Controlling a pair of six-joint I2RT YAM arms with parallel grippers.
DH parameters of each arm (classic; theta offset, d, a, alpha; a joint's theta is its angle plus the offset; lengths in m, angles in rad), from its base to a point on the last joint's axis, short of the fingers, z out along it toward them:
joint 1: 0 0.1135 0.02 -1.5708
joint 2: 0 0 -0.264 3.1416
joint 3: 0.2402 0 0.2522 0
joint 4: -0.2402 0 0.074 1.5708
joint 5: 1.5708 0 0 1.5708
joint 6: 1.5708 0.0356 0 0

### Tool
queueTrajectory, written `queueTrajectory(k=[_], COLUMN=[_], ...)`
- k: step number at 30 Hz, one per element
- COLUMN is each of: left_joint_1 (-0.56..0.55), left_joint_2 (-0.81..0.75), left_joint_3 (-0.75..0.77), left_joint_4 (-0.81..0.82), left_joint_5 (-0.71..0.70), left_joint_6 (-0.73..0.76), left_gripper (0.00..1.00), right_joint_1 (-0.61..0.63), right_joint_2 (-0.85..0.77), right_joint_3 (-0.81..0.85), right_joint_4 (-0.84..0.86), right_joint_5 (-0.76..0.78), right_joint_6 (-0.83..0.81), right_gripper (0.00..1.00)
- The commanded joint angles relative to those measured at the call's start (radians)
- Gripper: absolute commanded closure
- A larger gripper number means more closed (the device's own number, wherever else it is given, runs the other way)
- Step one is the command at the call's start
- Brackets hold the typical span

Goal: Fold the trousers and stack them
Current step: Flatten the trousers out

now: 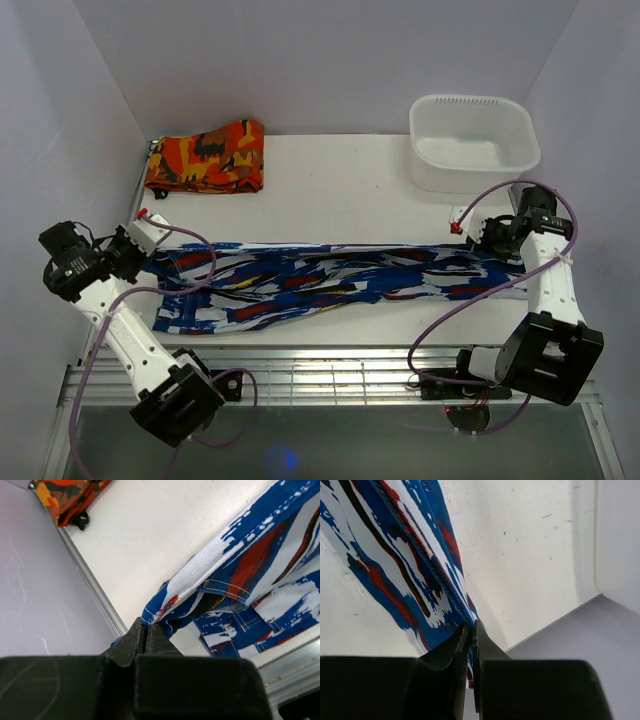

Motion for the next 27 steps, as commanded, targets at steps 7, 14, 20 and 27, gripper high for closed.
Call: queueTrajectory(k=[7,14,20,27], left_joint_1=[-0.06,-0.359,-0.35,-0.281], left_joint_2=[0.17,0.717,1.001,0.771], left_joint_3=[0.075,0.333,0.744,0.439], left_joint_4=[0.378,0.55,0.38,0.204], left_joint_5=[0.033,-0.326,-0.469,-0.287], left_joint_6=[-0.37,-0.578,-0.749,-0.645], left_gripper=[1.0,1.0,0.46,0.31], right_joint_1=[-0.018,0.128,0.139,0.076], right_joint_2=[0.204,0.543,0.654,0.37], right_joint_3=[0.206,0.482,0.706,0.39], right_joint_4=[0.119,0.188,0.073,-0.07], right_joint_5=[0.048,0.201,0.283,0.185], right_joint_6=[0.126,0.252,0.361,0.136], right_gripper=[0.92,0.78,0.15,0.09])
